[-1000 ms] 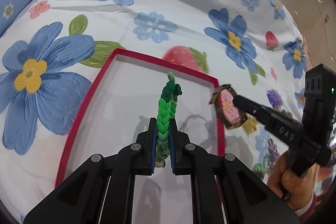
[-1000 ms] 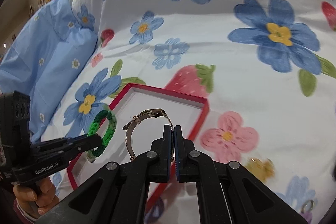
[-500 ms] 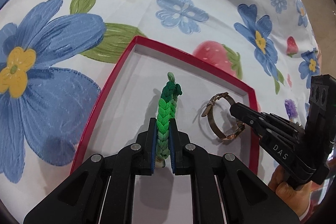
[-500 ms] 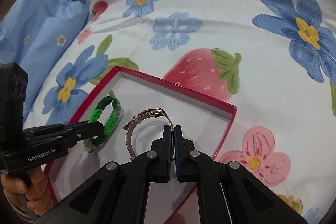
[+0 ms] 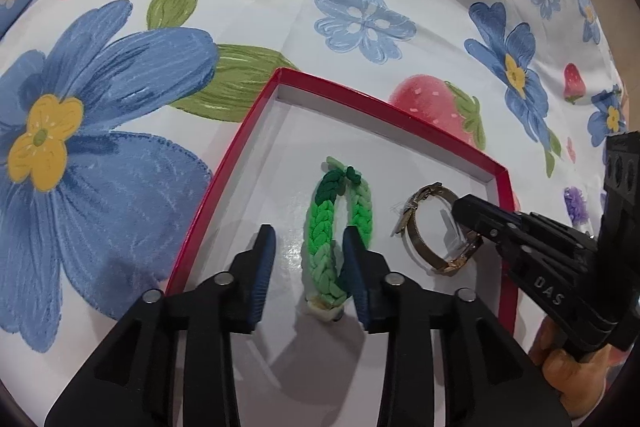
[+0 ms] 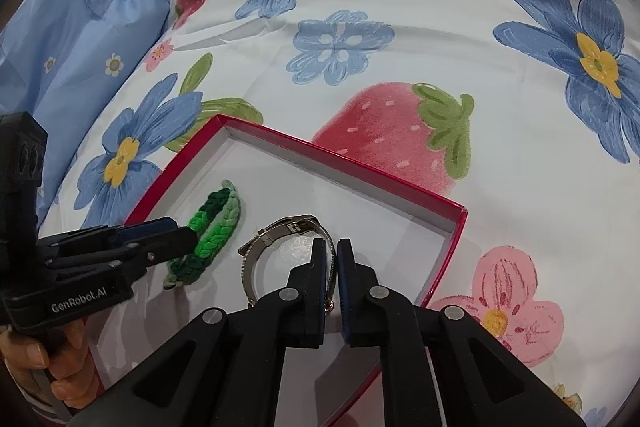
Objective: Organize jewelry
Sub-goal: 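Open both tools to release the bracelet and watch inside the tray, then grasp the yellow hair claw with the left tool while the right tool grasps the purple bow hair tie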
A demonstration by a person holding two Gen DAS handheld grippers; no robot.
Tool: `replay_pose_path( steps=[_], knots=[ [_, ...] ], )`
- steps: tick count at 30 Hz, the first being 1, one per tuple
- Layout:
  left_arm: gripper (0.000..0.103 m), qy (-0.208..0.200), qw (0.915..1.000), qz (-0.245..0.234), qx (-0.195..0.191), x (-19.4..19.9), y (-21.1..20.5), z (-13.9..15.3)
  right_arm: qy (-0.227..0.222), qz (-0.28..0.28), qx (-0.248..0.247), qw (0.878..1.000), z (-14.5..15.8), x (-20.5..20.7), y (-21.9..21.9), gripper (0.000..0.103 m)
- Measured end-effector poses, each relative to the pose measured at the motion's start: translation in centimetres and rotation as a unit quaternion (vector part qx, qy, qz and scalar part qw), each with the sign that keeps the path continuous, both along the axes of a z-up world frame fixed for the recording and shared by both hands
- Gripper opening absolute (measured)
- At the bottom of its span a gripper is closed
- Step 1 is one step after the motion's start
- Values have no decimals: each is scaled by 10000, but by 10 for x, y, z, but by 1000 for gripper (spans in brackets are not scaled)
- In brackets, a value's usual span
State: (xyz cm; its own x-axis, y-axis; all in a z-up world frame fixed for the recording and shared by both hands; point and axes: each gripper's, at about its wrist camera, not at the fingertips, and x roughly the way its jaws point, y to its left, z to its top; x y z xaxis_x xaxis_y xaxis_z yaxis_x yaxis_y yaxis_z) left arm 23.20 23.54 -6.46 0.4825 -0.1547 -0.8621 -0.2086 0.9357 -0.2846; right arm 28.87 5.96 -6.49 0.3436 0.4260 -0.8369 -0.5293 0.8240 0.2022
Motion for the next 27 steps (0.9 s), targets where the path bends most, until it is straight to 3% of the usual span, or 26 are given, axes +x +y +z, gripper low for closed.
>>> replay_pose_path(
  steps=[5, 11, 14, 27],
  knots=[
    [40, -81, 9999, 36, 58, -9, -2, 9, -9, -62, 217, 9997, 8, -5, -7, 28],
    [49, -318, 9994, 121, -5, -30, -8, 31, -123, -241, 526, 9983, 30, -20, -35, 28],
    [49, -412, 9991, 99, -58, -39, -16, 39, -193, -370, 659, 9970, 40, -28, -55, 34],
    [55, -655, 9971, -228, -318, -86, -70, 61, -464, -1025, 871, 9898, 66, -79, -158, 38]
  ],
)
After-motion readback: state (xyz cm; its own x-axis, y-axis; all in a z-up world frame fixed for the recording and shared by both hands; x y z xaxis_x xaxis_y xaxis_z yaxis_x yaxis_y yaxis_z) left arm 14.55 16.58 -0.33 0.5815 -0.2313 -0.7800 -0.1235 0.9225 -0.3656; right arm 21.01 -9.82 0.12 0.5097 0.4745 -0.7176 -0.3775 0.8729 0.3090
